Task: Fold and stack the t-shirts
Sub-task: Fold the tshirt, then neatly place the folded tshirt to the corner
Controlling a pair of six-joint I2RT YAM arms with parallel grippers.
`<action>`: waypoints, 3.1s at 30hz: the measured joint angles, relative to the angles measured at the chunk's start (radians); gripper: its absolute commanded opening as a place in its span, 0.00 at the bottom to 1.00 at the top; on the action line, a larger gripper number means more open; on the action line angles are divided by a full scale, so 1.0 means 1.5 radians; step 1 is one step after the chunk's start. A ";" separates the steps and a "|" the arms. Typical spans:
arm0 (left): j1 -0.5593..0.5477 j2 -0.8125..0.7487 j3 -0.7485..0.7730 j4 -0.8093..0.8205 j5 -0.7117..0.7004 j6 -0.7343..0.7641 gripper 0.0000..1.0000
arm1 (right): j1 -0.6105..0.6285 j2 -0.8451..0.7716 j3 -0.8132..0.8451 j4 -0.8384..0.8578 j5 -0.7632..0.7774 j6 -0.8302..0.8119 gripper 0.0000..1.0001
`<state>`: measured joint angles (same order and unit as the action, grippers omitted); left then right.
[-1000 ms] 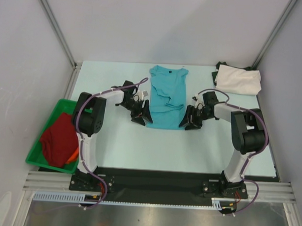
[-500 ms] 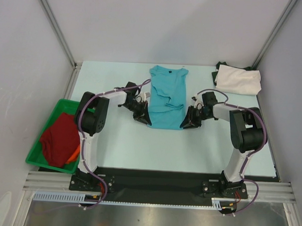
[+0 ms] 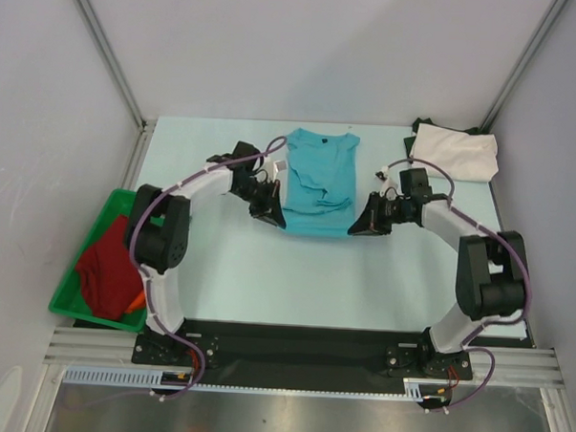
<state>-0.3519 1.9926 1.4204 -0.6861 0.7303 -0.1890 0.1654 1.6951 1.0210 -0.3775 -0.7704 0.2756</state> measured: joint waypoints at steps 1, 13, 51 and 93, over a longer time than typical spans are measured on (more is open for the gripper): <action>-0.001 -0.021 0.001 -0.004 -0.002 0.005 0.00 | -0.002 -0.026 -0.007 -0.003 -0.006 0.001 0.00; -0.040 -0.124 -0.017 -0.025 -0.018 0.040 0.00 | -0.008 -0.166 -0.097 -0.032 -0.035 0.023 0.00; 0.056 0.349 0.661 0.042 -0.156 0.062 0.82 | -0.039 0.370 0.561 0.044 0.138 -0.052 0.77; 0.005 0.330 0.399 0.063 0.154 -0.030 0.73 | -0.071 0.489 0.564 0.041 -0.068 -0.026 0.71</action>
<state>-0.3443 2.4874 2.0182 -0.5919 0.9619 -0.2337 0.0586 2.4290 1.8668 -0.3161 -0.8730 0.2363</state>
